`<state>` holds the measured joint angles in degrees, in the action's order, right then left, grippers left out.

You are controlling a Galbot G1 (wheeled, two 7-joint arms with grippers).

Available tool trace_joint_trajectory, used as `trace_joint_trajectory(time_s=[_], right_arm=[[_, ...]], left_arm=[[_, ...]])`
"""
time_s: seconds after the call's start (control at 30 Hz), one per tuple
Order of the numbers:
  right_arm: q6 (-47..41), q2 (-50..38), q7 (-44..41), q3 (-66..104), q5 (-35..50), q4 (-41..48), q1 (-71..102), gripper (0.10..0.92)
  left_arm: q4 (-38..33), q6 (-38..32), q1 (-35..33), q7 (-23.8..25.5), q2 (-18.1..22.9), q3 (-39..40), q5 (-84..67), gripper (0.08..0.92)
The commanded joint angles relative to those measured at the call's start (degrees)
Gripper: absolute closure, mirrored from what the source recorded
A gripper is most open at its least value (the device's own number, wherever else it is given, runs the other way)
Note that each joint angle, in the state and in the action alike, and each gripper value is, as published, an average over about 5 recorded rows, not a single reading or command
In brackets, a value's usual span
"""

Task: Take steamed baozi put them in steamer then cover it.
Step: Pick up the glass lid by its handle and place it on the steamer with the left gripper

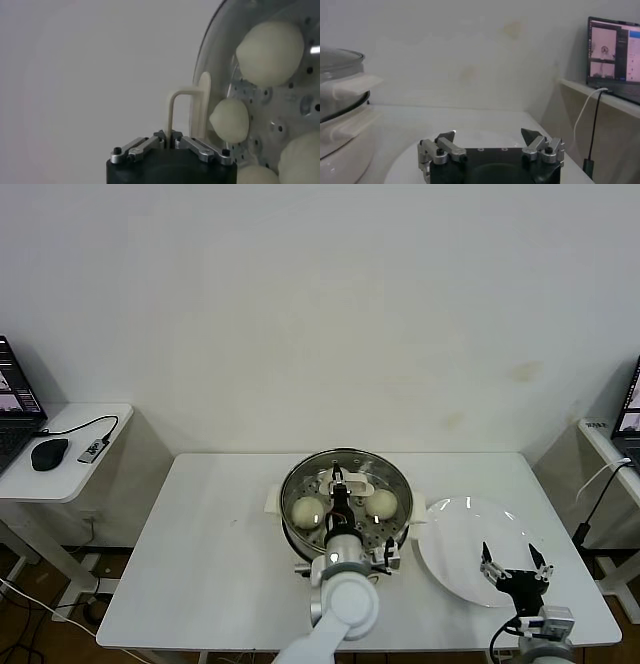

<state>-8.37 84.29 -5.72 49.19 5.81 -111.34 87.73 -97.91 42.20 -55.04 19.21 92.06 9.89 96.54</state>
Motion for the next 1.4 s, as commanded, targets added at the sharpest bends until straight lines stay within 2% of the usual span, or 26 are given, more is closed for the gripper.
trace_joint_trajectory(time_s=[0.03,0.53,0.63,1.3,1.4], right_arm=[[0.02,0.01,-0.05,0.01,0.0,-0.12,0.06,0.203],[0.07,0.18,-0.06,-0.01,0.06,-0.07,0.1,0.203],[0.08,0.18,-0.06,0.0,0.05,-0.07,0.1,0.203],[-0.27,-0.15,-0.01,0.03,0.3,-0.17,0.08,0.203],[-0.31,-0.27,0.02,-0.02,0.97,-0.28,0.13,0.203]], left_arm=[[0.58,2.34,0.1,-0.43,-0.03,-0.13,0.28,0.853],[-0.74,2.32,-0.53,-0.08,-0.1,0.39,-0.14,0.853],[-1.85,2.31,-0.71,-0.43,-0.13,0.71,-0.78,0.818],[-12.68,2.32,-5.89,3.43,-0.86,2.65,-1.39,0.246],[-15.14,2.31,-7.02,3.56,-1.48,2.32,-1.52,0.192]])
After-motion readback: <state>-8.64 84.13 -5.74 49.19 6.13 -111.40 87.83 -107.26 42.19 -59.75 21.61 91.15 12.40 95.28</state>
